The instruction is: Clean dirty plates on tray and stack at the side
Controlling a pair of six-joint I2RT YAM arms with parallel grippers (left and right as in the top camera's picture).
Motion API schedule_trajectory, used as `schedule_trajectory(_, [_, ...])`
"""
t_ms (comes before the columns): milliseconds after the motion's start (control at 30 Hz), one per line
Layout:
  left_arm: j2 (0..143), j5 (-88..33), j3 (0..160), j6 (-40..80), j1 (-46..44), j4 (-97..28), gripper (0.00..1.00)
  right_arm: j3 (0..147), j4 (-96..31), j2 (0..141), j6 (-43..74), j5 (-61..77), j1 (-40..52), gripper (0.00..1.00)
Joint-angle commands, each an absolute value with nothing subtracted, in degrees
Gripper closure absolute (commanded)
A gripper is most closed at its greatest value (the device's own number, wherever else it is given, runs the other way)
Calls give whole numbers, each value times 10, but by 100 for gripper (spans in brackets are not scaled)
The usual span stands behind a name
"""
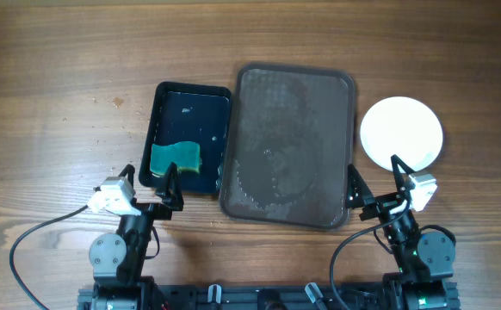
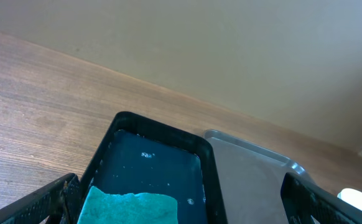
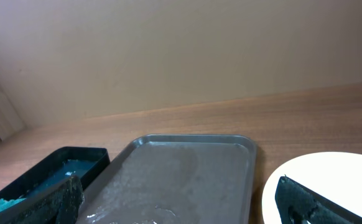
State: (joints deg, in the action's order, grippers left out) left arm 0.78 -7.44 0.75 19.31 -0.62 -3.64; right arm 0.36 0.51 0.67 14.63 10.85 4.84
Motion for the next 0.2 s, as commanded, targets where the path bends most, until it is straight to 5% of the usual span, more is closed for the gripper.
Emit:
schedule_trajectory(0, [3, -87, 4, 184, -2, -36, 0, 3, 8, 3, 139, 102, 50, 0])
schedule_trajectory(167, [3, -87, 4, 184, -2, -36, 0, 3, 8, 3, 139, 102, 50, 1])
